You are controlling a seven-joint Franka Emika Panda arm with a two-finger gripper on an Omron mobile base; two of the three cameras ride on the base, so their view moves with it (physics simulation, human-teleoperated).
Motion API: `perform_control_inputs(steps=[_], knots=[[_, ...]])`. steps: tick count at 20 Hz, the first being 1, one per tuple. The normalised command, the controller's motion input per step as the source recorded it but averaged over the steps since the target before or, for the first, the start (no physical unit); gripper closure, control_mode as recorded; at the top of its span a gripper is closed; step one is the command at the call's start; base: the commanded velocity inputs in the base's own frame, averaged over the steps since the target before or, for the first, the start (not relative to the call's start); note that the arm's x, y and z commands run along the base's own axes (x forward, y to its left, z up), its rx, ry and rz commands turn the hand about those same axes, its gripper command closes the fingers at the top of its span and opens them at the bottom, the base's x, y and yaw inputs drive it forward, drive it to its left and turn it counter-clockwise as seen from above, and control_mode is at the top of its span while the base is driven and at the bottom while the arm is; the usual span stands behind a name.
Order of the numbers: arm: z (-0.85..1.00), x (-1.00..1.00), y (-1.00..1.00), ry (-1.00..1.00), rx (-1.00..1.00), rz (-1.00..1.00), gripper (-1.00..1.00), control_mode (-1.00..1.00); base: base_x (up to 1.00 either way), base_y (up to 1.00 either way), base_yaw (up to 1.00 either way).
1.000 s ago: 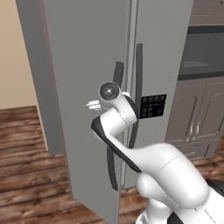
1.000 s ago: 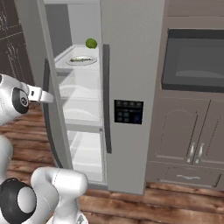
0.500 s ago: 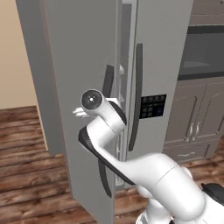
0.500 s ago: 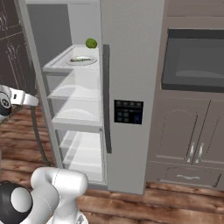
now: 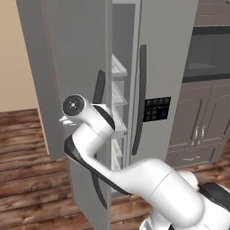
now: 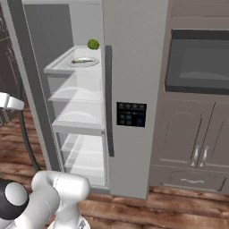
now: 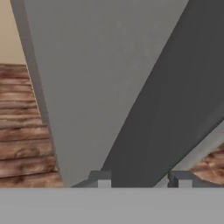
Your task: Retrieve the fish from the fridge and place it on the saucepan with marinade on the stove.
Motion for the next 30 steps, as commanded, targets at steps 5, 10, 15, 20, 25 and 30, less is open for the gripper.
perform_control_inputs(steps=[5, 10, 15, 20, 25, 30], knots=[[-0.27, 0.0, 0.52, 0.08, 0.0, 0.0, 1.0, -1.0, 0.0, 0.0, 0.0], [-0.27, 0.0, 0.48, 0.08, 0.0, 0.0, 1.0, -1.0, 0.0, 0.0, 0.0], [-0.04, 0.0, 0.19, 0.06, 0.0, 0.0, -1.0, -1.0, 0.0, 0.0, 0.0], [-0.02, -0.05, -0.08, -0.01, 0.0, 0.09, -1.0, -1.0, 0.0, 0.0, 0.0], [0.0, -0.44, -0.13, -0.1, 0.0, 0.18, -1.0, -1.0, 0.0, 0.0, 0.0], [0.0, -0.69, -0.38, -0.16, 0.02, 0.05, -1.0, -1.0, 0.0, 0.0, 0.0]])
